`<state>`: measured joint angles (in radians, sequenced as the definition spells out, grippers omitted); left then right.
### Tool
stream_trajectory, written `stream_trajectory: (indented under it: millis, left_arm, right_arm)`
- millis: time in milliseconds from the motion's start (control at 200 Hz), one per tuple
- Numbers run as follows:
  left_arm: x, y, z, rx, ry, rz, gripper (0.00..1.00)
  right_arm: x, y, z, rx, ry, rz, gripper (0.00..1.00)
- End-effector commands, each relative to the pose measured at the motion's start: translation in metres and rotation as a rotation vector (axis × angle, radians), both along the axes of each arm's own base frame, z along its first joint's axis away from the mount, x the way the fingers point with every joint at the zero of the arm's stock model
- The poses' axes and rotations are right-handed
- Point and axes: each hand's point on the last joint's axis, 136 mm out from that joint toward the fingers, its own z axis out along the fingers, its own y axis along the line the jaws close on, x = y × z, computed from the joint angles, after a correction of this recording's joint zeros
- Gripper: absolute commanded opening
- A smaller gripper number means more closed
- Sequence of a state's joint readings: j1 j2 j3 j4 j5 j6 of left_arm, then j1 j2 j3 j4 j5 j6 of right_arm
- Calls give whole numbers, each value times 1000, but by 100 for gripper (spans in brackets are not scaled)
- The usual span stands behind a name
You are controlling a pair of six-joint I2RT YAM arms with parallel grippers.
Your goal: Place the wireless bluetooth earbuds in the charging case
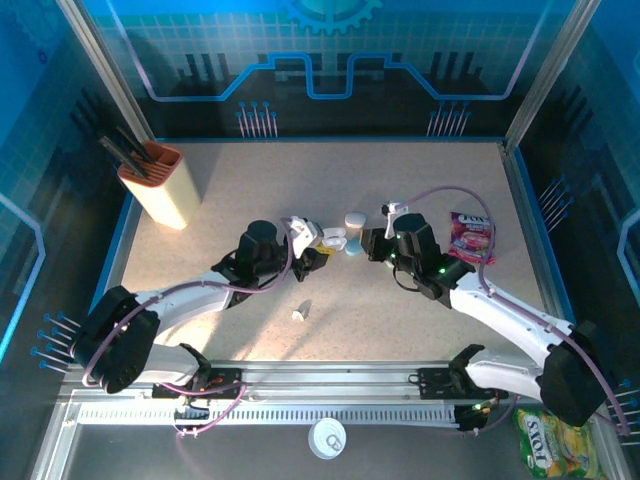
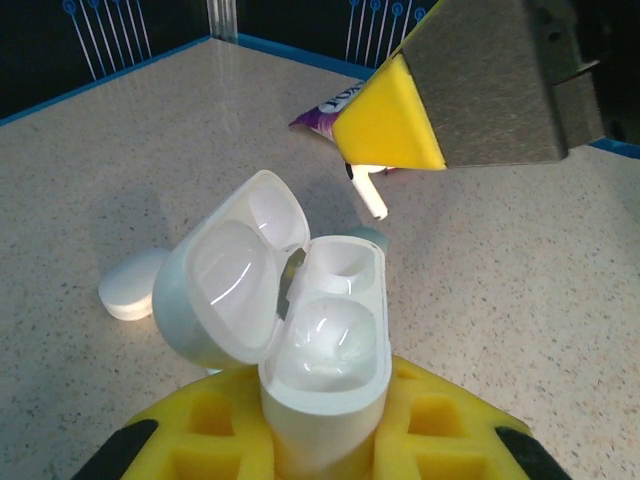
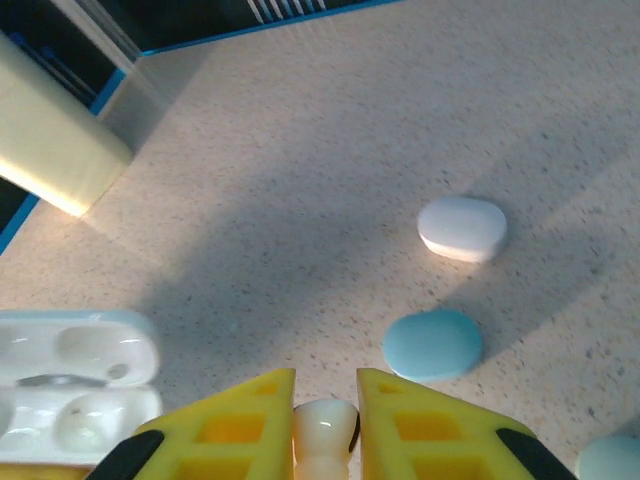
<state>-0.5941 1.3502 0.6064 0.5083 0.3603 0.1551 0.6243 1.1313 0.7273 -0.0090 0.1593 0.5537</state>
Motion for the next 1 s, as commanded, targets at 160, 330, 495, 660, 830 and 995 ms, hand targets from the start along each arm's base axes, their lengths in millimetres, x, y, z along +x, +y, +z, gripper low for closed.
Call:
stream_trajectory:
  millis: [160, 330, 495, 660, 830, 995]
  left_arm:
    - [5, -9, 22, -61, -22, -1, 16]
    - [3, -9, 22, -64, -10, -9, 16]
    - [-2, -14, 32, -105, 16, -38, 16]
    - [-2, -13, 43, -164, 29, -24, 16]
    - [-2, -12, 50, -187, 20, -17, 16]
    - [-1, -10, 60, -203, 5, -4, 17]
  right_arm:
    - [-7, 39, 65, 42, -163, 136, 18]
    - [-8, 57, 78, 84, -188, 186, 18]
    - [-5, 75, 86, 104, -211, 226, 18]
    - [-3, 83, 84, 114, -215, 240, 18]
    - [-2, 86, 77, 111, -200, 250, 18]
    - [-3, 85, 69, 103, -188, 252, 17]
